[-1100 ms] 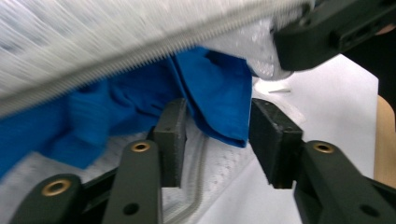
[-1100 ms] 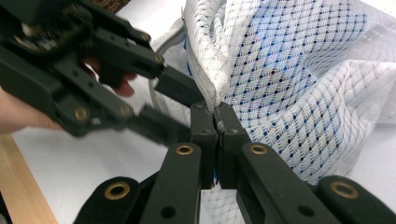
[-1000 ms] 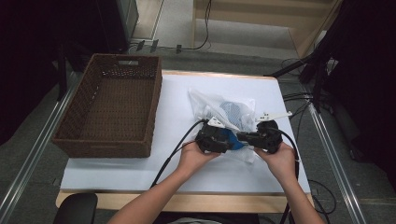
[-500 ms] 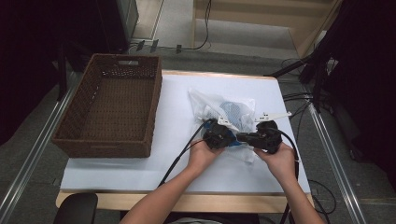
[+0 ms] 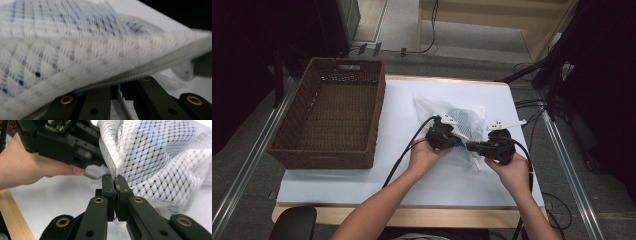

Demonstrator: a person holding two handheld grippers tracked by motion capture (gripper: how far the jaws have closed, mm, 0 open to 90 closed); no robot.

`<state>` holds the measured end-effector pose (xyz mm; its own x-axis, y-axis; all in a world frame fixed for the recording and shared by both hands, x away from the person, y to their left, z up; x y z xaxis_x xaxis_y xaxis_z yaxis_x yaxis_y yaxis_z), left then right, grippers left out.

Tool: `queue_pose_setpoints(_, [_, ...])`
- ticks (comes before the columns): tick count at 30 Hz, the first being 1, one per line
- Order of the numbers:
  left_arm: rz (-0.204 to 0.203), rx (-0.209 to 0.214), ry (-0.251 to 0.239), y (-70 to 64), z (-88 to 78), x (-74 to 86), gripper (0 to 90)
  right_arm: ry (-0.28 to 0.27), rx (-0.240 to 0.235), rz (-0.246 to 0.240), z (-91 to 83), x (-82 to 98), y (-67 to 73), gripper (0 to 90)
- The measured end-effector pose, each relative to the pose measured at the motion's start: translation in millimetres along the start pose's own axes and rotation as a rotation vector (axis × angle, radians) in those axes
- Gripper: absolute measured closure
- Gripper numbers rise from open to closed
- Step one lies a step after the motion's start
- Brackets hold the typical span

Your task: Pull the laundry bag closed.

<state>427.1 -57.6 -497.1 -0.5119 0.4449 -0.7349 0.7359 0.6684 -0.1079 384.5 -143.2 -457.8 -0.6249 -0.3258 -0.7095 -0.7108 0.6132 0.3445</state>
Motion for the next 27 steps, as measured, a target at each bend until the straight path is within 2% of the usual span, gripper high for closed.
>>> queue_pose_setpoints(1, [-0.020,0.021,0.006,-0.5,1.2,1.4,86.8,0.000,0.001,0.001,-0.1,0.0,-0.4,89.6])
queue_pose_setpoints(2, [-0.023,0.021,0.007,-0.1,1.1,2.0,86.6,0.000,0.003,0.000,-0.2,0.0,-0.8,89.6])
queue_pose_setpoints(4, [-0.037,0.049,-0.007,-2.3,0.4,0.4,84.6,0.002,0.005,-0.001,0.2,0.1,-0.1,89.6])
queue_pose_setpoints(6, [-0.033,0.062,-0.014,-3.3,-1.5,-1.5,78.6,0.007,0.007,-0.005,0.9,0.6,-0.1,89.6])
queue_pose_setpoints(8, [-0.035,0.065,-0.015,-3.7,-2.2,-3.0,77.1,0.010,0.004,-0.003,1.7,1.1,-0.6,89.6])
queue_pose_setpoints(9, [-0.025,0.059,-0.010,-3.4,-1.6,-2.9,78.7,0.011,0.003,-0.002,1.9,1.1,-0.7,89.6])
queue_pose_setpoints(11, [-0.009,0.045,-0.003,-3.1,0.4,-2.0,89.0,0.010,0.005,-0.001,2.4,0.8,-0.4,89.6])
queue_pose_setpoints(13, [-0.013,0.054,0.006,-4.4,3.4,-0.2,90.0,0.010,0.004,-0.006,2.8,0.8,0.1,89.6])
queue_pose_setpoints(15, [0.022,0.020,0.019,-2.9,7.0,3.5,90.0,0.015,0.006,-0.003,2.5,1.7,-0.1,89.6])
queue_pose_setpoints(16, [0.040,-0.017,0.016,0.8,5.7,3.5,90.0,0.015,0.005,-0.002,2.3,1.8,-0.2,89.6])
queue_pose_setpoints(18, [0.026,-0.060,-0.050,7.2,-0.3,-4.5,90.0,0.012,0.003,-0.003,1.6,1.5,-0.6,89.6])
queue_pose_setpoints(19, [0.006,-0.090,-0.093,13.2,-5.1,-11.0,90.0,0.012,0.002,0.001,1.4,1.7,-0.4,89.6])
queue_pose_setpoints(20, [-0.004,-0.101,-0.109,16.2,-6.6,-13.7,90.0,0.012,0.002,0.001,1.4,1.8,-0.5,89.6])
queue_pose_setpoints(24, [0.030,-0.150,-0.073,24.0,4.8,-10.6,90.0,0.015,-0.002,-0.005,3.4,1.2,0.8,89.7])
queue_pose_setpoints(27, [0.029,-0.145,-0.048,22.9,14.7,-5.5,90.0,0.029,-0.002,-0.004,5.4,2.9,1.0,89.7])
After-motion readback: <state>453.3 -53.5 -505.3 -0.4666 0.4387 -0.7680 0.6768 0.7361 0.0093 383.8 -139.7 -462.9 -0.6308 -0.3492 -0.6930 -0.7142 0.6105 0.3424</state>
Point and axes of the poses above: each handheld gripper's, and its own axes: z roughly forward along the jaws, x roughly out of its underside, y roughly to its left, the point moved 9 cm from there along z, roughly forward along the jaws, and after that the axes turned 7 degrees about -x, right-handed, at the moved point
